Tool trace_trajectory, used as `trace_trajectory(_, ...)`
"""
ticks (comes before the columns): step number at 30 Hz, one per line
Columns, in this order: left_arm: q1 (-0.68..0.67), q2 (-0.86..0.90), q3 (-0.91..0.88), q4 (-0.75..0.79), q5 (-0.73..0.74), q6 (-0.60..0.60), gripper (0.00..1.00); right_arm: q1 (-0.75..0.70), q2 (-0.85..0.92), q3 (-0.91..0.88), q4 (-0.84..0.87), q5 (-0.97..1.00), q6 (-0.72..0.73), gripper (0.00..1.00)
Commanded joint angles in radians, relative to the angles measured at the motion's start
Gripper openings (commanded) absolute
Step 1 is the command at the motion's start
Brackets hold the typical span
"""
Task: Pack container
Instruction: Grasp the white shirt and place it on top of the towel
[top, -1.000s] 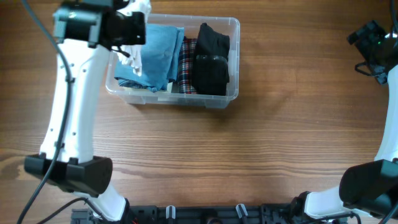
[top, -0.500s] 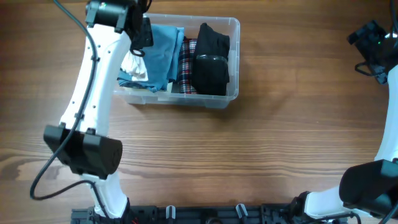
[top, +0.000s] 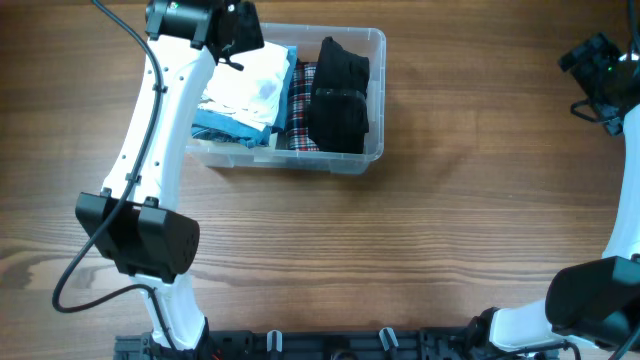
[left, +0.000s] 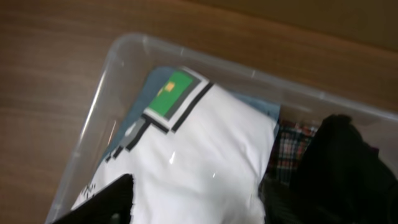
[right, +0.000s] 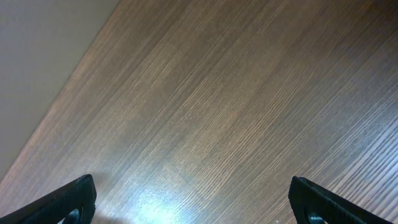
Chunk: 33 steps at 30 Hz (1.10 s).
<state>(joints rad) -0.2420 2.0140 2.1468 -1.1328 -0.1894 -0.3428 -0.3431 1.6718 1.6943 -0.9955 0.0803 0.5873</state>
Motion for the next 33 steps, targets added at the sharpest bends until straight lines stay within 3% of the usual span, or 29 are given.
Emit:
trace_trajectory(1, 0.002, -0.013, 0.021, -0.101, 0.025, -0.002, 0.42, 0.003, 0.007, -0.002, 0.0, 0.017, 0.018, 1.0)
trace_trajectory(4, 0.002, -0.006, 0.011, -0.206, 0.085, -0.003, 0.15, 0.003, 0.007, -0.002, 0.0, 0.017, 0.018, 1.0)
trace_trajectory(6, 0.002, 0.008, -0.008, -0.259, 0.15, -0.003, 0.1, 0.003, 0.007, -0.002, 0.0, 0.017, 0.018, 1.0)
trace_trajectory(10, 0.002, 0.04, -0.102, -0.242, 0.171, -0.007, 0.07, 0.003, 0.007, -0.002, 0.0, 0.017, 0.017, 1.0)
trace_trajectory(17, 0.002, 0.065, -0.405, 0.047, 0.201, -0.032, 0.04, 0.003, 0.007, -0.002, 0.0, 0.017, 0.018, 1.0)
trace_trajectory(23, 0.002, 0.023, -0.364, 0.068, 0.2, -0.02, 0.04, 0.003, 0.007, -0.002, 0.0, 0.017, 0.017, 1.0)
trace_trajectory(25, 0.002, -0.013, -0.318, 0.063, 0.199, -0.002, 0.08, 0.003, 0.007, -0.002, 0.0, 0.017, 0.017, 1.0)
trace_trajectory(28, 0.002, -0.108, -0.24, 0.051, 0.197, 0.026, 0.27, 0.003, 0.007, -0.002, 0.0, 0.017, 0.018, 1.0)
trace_trajectory(30, 0.002, -0.189, -0.214, 0.032, 0.197, 0.051, 0.49, 0.003, 0.007, -0.002, 0.0, 0.017, 0.018, 1.0)
trace_trajectory(31, 0.002, -0.233, -0.212, 0.022, 0.196, 0.052, 0.65, 0.003, 0.007, -0.002, 0.0, 0.017, 0.018, 1.0)
trace_trajectory(33, 0.002, -0.335, -0.212, -0.001, 0.197, 0.082, 0.8, 0.003, 0.007, -0.002, 0.0, 0.017, 0.017, 1.0)
